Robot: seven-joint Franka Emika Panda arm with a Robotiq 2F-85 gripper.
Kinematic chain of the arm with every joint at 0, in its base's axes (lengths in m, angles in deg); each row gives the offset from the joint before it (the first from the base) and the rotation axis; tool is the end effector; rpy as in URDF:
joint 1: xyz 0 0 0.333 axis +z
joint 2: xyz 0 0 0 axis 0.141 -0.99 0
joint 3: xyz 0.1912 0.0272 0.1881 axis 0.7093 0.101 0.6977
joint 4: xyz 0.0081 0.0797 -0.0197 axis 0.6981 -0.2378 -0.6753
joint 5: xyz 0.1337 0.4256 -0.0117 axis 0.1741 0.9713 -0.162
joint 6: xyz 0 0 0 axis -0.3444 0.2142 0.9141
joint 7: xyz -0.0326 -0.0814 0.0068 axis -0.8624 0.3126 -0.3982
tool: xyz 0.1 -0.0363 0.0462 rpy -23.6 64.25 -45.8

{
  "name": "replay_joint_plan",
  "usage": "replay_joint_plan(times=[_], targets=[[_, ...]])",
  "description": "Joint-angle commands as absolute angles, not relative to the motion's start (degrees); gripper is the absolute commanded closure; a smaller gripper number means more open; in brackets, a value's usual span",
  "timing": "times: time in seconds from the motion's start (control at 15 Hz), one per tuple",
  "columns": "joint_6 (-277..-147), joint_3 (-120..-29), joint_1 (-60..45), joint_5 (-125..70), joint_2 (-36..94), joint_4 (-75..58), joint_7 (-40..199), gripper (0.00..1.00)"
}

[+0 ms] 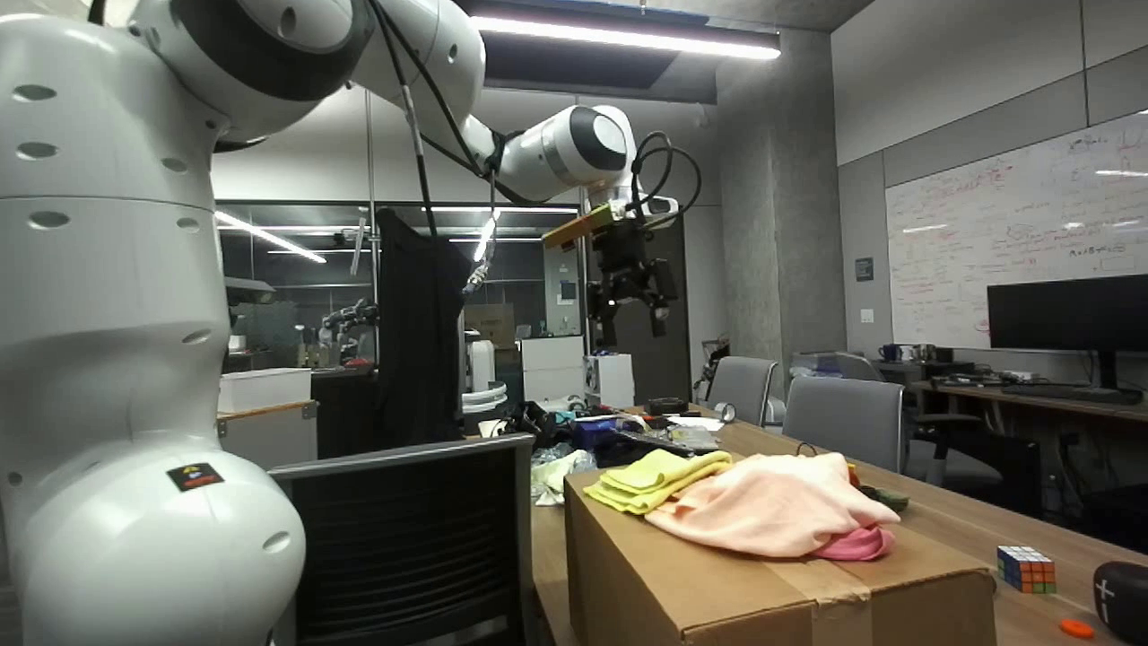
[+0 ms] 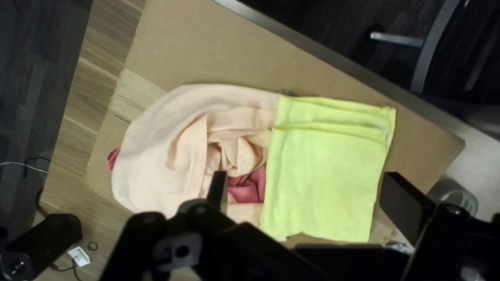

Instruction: Remove the two t-shirts and yellow towel from the backrest and put them on the brown box

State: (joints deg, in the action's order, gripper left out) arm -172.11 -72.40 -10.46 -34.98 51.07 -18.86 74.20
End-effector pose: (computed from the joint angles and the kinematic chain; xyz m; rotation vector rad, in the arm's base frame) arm 0.5824 -0.0633 0.5168 2.9448 -0.3317 -0.0551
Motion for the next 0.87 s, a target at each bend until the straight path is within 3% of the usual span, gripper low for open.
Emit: replay_joint_plan(times=[0.0, 0.53, 0.8], targets=[[-171.5, -72.3, -9.8, -34.3, 59.2, -26.9, 84.3, 0.0], [-172.8, -71.4, -7.3, -34.8, 69.9, -37.9, 92.5, 0.0], [-171.2, -71.4, -6.9, -34.9, 69.0, -37.4, 92.5, 0.0]])
